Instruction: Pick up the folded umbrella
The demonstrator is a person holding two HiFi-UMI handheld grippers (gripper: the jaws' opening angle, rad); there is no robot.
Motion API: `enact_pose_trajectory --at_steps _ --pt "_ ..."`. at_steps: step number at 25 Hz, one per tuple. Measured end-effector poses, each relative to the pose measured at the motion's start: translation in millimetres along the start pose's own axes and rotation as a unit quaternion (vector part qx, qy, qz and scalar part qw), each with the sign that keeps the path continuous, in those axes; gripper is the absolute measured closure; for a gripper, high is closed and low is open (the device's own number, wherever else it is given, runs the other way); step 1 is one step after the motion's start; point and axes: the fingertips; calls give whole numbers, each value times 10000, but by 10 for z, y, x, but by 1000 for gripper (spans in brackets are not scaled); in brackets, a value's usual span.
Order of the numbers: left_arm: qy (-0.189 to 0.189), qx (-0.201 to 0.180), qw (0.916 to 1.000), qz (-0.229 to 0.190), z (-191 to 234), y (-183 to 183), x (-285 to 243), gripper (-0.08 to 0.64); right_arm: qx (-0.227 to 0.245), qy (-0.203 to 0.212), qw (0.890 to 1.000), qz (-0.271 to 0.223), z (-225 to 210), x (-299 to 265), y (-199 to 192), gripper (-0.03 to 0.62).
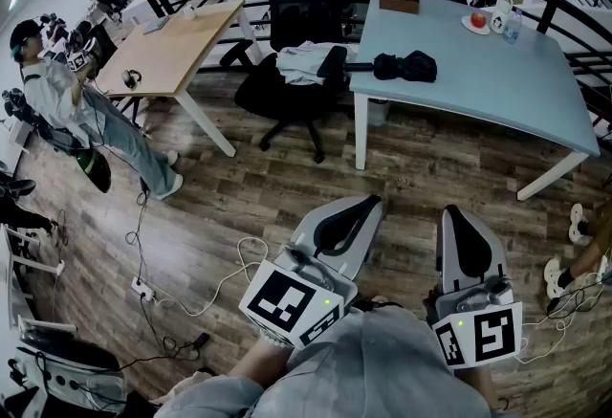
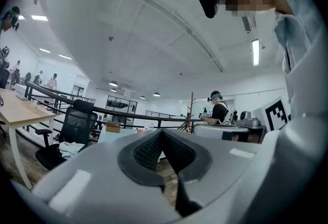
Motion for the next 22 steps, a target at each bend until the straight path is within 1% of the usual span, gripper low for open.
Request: enact_pose_trajectory --at_steps 12,17,22 --pt "-104 63 9999 -40 85 3 10 555 57 -107 9999 73 46 -48 -15 592" --pt "-120 68 9999 -44 184 1 90 555 -67 -130 9999 65 140 -110 -39 592" --pt "-144 64 9999 -28 322 -1 193 555 -32 -232 9997 117 245 -176 -60 592"
Point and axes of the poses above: the fingertips, and each gripper's own axes: x backward along the fingers, z to its left, y out of its top, and after that the axes turned 2 degrees about -z, right-handed
